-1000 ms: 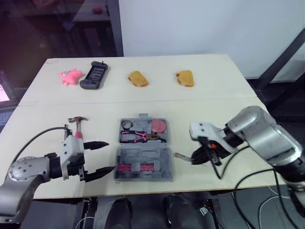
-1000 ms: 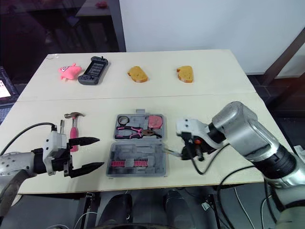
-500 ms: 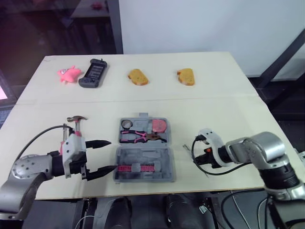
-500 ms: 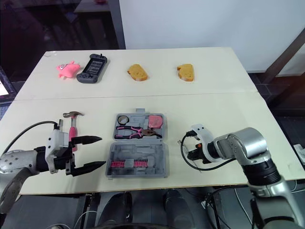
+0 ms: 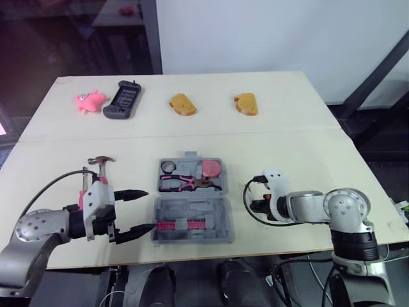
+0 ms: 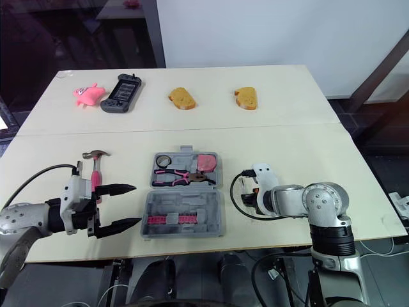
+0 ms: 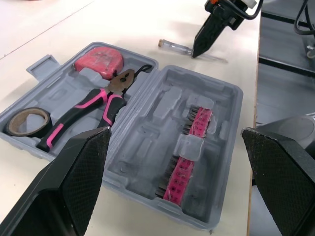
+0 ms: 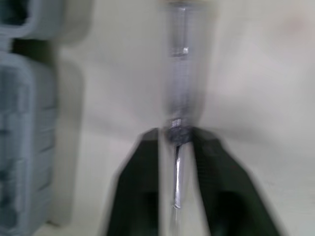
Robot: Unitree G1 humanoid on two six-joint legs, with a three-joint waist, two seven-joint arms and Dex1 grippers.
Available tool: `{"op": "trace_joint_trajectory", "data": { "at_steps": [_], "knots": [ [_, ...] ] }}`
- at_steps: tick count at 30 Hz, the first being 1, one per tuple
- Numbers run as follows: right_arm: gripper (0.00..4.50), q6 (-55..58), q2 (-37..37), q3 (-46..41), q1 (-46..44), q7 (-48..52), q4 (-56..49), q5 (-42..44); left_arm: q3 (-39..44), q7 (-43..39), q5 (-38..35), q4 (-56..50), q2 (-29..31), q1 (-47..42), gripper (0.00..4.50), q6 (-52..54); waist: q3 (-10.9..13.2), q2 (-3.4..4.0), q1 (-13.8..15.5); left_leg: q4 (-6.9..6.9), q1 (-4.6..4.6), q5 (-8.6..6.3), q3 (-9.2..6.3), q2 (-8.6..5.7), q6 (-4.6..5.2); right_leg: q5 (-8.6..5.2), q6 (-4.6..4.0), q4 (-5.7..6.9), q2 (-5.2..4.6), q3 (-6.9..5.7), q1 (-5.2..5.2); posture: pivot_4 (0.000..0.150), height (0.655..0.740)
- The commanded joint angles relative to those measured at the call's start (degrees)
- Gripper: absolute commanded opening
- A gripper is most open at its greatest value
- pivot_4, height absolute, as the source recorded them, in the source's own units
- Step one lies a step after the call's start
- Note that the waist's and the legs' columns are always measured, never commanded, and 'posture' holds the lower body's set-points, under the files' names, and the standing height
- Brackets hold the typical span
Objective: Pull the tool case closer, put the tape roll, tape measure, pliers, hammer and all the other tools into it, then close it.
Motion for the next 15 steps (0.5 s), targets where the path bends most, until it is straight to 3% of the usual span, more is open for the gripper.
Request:
{"op": "trace_joint_trajectory", "data": {
  "at_steps": [1, 5, 9, 15],
  "knots": [
    [2.7, 0.36, -0.84, -0.83, 0.03, -4.61, 0.11, 4.34, 1.42, 0.02, -0.41, -1.59, 0.65, 0.44, 4.5, -0.4, 0.0, 0.0, 0.05, 0.0, 0.0, 0.0, 0.0, 0.0, 0.0, 0.0, 0.0, 0.0, 0.0, 0.0, 0.0, 0.15, 0.74],
    [4.48, 0.36, -6.38, -2.11, -0.51, -5.62, -5.42, 10.65, 1.71, -0.25, -0.6, -1.48, 0.87, 0.51, 4.5, -0.43, 0.06, 0.09, 0.13, 0.01, -0.06, 0.0, 0.0, -0.02, 0.0, -0.01, -0.02, -0.06, -0.03, 0.01, -0.01, 0.15, 0.74],
    [4.48, -0.07, -8.19, -2.86, 2.85, -7.97, -13.58, 16.6, 1.7, -0.69, -0.65, -0.86, 1.11, 0.3, 4.5, -0.63, 0.02, 0.04, -0.01, -0.08, -0.11, 0.0, -0.01, 0.01, 0.0, -0.01, 0.01, -0.07, -0.01, 0.0, -0.09, 0.15, 0.74],
    [4.48, -6.32, -5.89, 2.86, 8.01, -7.29, -26.5, 7.91, 1.08, -0.81, -0.59, -0.7, 1.06, -0.26, 4.5, -0.46, 0.03, 0.1, 0.0, -0.16, -0.09, -0.01, -0.03, 0.07, 0.01, -0.01, -0.01, -0.05, 0.06, -0.02, -0.17, 0.15, 0.74]
  ]
}}
